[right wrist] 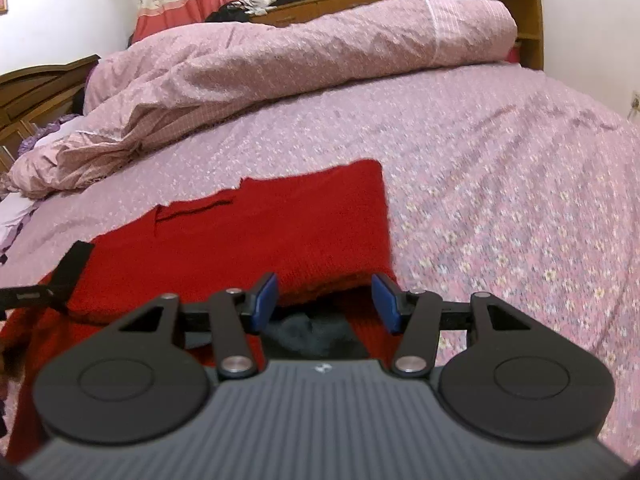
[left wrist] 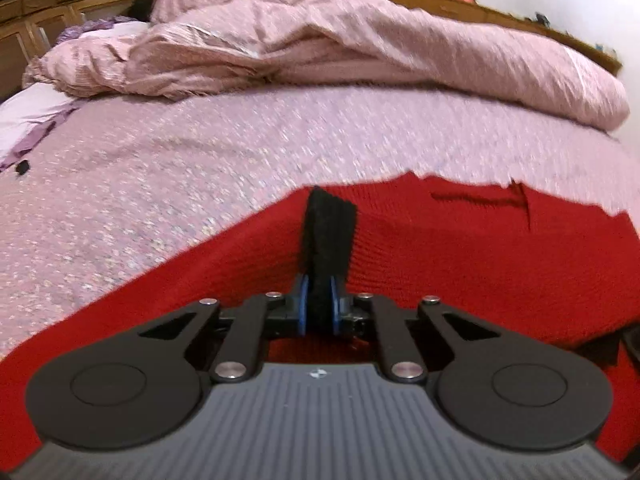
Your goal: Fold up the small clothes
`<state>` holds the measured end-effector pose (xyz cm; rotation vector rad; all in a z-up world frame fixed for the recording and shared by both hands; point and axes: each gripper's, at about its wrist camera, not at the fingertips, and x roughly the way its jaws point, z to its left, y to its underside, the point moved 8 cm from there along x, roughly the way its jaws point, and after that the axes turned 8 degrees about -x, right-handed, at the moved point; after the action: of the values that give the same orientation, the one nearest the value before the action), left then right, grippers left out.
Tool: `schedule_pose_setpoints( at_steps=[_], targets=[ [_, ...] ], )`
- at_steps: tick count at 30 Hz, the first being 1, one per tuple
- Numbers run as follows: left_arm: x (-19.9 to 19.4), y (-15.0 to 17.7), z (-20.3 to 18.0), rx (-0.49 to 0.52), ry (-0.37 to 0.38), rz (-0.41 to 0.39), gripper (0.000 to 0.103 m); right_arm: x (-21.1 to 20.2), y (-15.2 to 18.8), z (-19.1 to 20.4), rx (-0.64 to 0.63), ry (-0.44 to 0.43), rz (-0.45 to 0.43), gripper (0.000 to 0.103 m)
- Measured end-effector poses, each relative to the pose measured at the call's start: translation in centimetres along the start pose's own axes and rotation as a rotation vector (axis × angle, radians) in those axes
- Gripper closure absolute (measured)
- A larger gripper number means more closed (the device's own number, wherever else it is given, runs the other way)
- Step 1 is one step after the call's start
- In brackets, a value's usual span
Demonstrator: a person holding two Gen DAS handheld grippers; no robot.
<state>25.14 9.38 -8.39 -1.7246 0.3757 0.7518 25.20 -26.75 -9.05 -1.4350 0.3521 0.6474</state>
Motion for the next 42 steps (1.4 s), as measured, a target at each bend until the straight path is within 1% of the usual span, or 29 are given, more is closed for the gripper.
schedule_pose_setpoints(
  at_steps=[3,5,6,7,9,11,12,13,15,17,18,19,21,24,27,29,31,35,42],
  targets=[
    [-0.1,-0.4,0.7,0.011,-0.041,-0.012,0.09,0.1,-1.0,0.6,-0.024,-0.002,-0.038,0.048],
    [0.8,0.0,1.1,0.016,-0.044,0.024,0.09,0.7,-1.3,0.8,-0.026,-0.01,-0.052,0.048],
    [1.3,0.4,1.2,0.016,-0.041,0.047,0.089,1.2,-1.3,0.8,-0.025,-0.011,-0.047,0.048],
    [1.6,0.7,1.3,0.024,-0.048,0.054,0.089,2.0,-1.2,0.9,-0.028,-0.014,-0.031,0.049],
    [1.8,1.0,1.3,0.045,-0.052,0.041,0.088,3.7,-0.4,0.9,-0.042,0.006,0.011,0.049],
    [1.8,1.0,1.3,0.051,-0.052,0.037,0.087,5.1,0.5,1.0,-0.089,0.026,0.047,0.049],
    [1.8,1.0,1.4,0.051,-0.051,0.038,0.085,5.6,0.8,1.1,-0.108,0.026,0.049,0.049],
    [1.8,0.9,1.5,0.048,-0.051,0.037,0.08,5.8,1.0,1.2,-0.122,0.028,0.04,0.049],
    [1.4,0.8,2.0,0.027,-0.048,0.04,0.076,5.8,1.0,1.4,-0.147,0.035,0.04,0.049],
    [0.9,0.8,2.5,-0.005,-0.037,0.051,0.072,5.7,0.8,1.3,-0.133,0.028,0.048,0.049],
    [0.5,0.8,2.8,-0.019,-0.036,0.055,0.065,5.6,0.7,1.1,-0.121,0.022,0.052,0.049],
    [0.1,0.8,3.1,-0.029,-0.039,0.055,0.056,5.4,0.6,1.1,-0.111,0.019,0.053,0.049],
    [-1.0,1.0,3.8,-0.044,-0.044,0.055,0.047,4.9,0.4,1.1,-0.095,0.016,0.053,0.049],
    [-2.8,1.3,4.9,-0.076,-0.04,0.054,0.042,3.6,0.1,1.7,-0.089,0.012,0.042,0.049],
    [-4.7,1.5,6.1,-0.088,-0.049,0.041,0.036,1.9,0.1,2.5,-0.069,-0.032,0.035,0.048],
    [-6.1,1.6,6.9,-0.087,-0.072,0.02,0.033,0.9,0.1,3.0,-0.057,-0.055,0.035,0.048],
    [-7.4,1.6,7.8,-0.085,-0.115,0.001,0.026,-0.2,0.1,3.4,-0.061,-0.063,0.025,0.048],
    [-9.5,2.1,10.1,-0.115,-0.171,-0.009,0.024,-2.0,0.3,3.9,-0.067,-0.072,0.011,0.048],
    [-12.4,4.6,14.9,-0.268,-0.223,0.016,0.022,-4.6,1.8,4.6,-0.072,-0.087,0.017,0.048]
  ],
)
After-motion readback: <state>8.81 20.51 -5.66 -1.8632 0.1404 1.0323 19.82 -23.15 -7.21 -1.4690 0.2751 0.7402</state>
